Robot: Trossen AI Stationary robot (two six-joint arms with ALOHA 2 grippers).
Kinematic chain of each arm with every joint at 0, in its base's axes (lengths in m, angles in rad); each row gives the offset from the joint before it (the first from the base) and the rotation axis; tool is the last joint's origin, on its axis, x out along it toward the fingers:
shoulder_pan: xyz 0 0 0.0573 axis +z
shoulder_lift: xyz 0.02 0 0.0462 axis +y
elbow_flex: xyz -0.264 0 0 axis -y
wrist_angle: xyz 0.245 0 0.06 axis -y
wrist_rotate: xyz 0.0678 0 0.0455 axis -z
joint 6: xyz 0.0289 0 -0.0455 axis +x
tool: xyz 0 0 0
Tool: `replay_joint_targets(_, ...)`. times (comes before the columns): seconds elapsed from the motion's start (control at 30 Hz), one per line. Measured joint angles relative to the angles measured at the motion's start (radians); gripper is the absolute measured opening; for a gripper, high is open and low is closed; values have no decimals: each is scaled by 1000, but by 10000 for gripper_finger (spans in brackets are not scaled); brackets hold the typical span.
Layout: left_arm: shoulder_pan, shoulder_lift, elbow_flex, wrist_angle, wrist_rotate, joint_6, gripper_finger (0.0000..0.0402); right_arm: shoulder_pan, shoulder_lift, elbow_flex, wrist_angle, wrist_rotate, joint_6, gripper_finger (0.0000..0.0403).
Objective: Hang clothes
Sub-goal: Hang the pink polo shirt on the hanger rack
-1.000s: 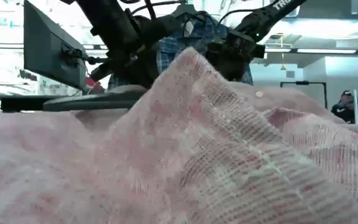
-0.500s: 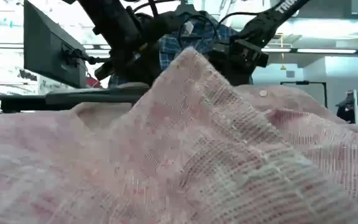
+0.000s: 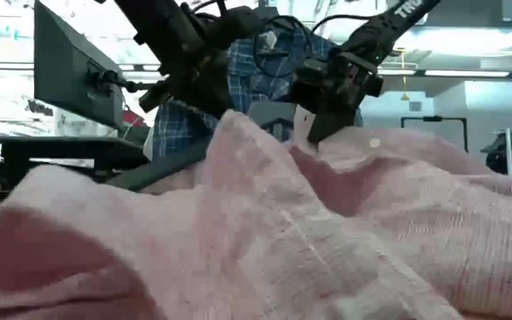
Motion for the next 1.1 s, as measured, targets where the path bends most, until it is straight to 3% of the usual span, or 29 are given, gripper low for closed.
replay_joint_targets(0.3, 19, -183, 0, -128, 47, 82, 96, -96, -137, 0, -108, 2, -79, 28)
replay_joint_targets(0.43, 86, -228, -8, -231, 73, 140, 142, -106, -176, 1, -144, 1, -80, 28)
replay_joint_targets(0.57, 213, -232, -32, -234, 202, 286, 170, -85, -202, 1, -192, 23, -81, 28)
replay_joint_targets(0.8, 388, -224, -33, -149, 380, 599, 172, -104, -308, 1, -285, 65, -77, 28)
replay_joint_targets(0.93, 478, -145, -33, -16, 623, 680, 172, -87, -332, 1, -287, 71, -41, 28)
replay_joint_targets(1.1, 572, 1, -33, 41, 737, 798, 171, -48, -338, 1, -297, 89, -11, 28)
